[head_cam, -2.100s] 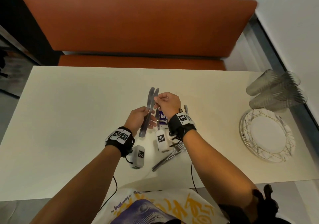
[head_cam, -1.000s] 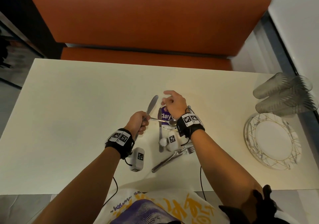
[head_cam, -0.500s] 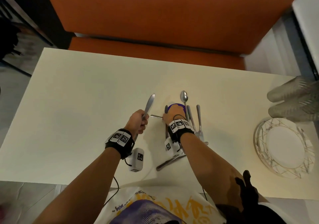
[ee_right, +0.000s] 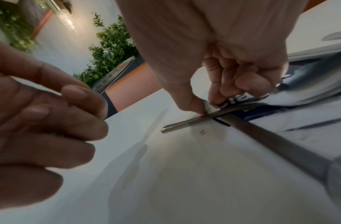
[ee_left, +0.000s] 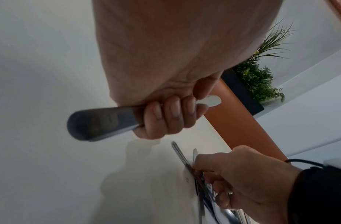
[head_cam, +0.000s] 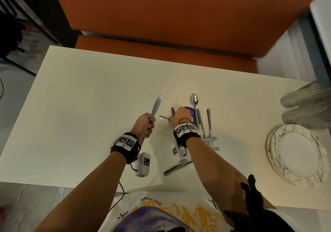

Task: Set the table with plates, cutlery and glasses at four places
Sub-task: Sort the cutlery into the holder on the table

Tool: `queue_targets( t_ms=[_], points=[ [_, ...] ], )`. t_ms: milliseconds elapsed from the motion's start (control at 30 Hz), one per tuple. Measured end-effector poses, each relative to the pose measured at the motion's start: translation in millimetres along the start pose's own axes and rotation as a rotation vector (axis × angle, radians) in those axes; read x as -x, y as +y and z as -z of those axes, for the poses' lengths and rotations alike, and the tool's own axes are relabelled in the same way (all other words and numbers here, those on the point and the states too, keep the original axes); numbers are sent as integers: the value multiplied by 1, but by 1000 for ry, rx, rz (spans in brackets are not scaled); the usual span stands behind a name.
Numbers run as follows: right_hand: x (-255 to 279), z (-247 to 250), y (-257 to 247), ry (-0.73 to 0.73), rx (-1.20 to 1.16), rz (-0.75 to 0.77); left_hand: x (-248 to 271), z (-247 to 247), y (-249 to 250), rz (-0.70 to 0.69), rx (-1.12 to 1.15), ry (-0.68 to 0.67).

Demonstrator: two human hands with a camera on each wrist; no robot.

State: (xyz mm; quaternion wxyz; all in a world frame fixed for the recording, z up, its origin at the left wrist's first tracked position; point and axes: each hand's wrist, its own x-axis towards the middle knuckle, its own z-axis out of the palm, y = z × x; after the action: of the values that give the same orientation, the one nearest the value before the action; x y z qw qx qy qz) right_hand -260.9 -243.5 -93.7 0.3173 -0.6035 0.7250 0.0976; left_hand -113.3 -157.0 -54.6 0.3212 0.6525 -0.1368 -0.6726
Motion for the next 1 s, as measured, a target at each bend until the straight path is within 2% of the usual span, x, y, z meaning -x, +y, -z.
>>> queue_targets(
  t_ms=[367, 567, 700, 833, 900, 1000],
  points=[
    [4, 12, 5, -4, -64, 112, -1, 3, -2, -50, -51, 13],
    [14, 42, 18, 216, -402, 179, 0, -5, 2, -151, -111, 54],
    [20, 67, 19, 399, -549, 276, 0, -12, 10, -268, -207, 138],
    [34, 87, 17, 497, -722, 376, -6, -19, 18, -346, -203, 168],
    [42, 94, 16, 478, -767, 413, -8, -25, 22, -384, -202, 173],
    [53, 98, 14, 369, -807, 422, -5, -34, 27, -397, -187, 124]
  ],
)
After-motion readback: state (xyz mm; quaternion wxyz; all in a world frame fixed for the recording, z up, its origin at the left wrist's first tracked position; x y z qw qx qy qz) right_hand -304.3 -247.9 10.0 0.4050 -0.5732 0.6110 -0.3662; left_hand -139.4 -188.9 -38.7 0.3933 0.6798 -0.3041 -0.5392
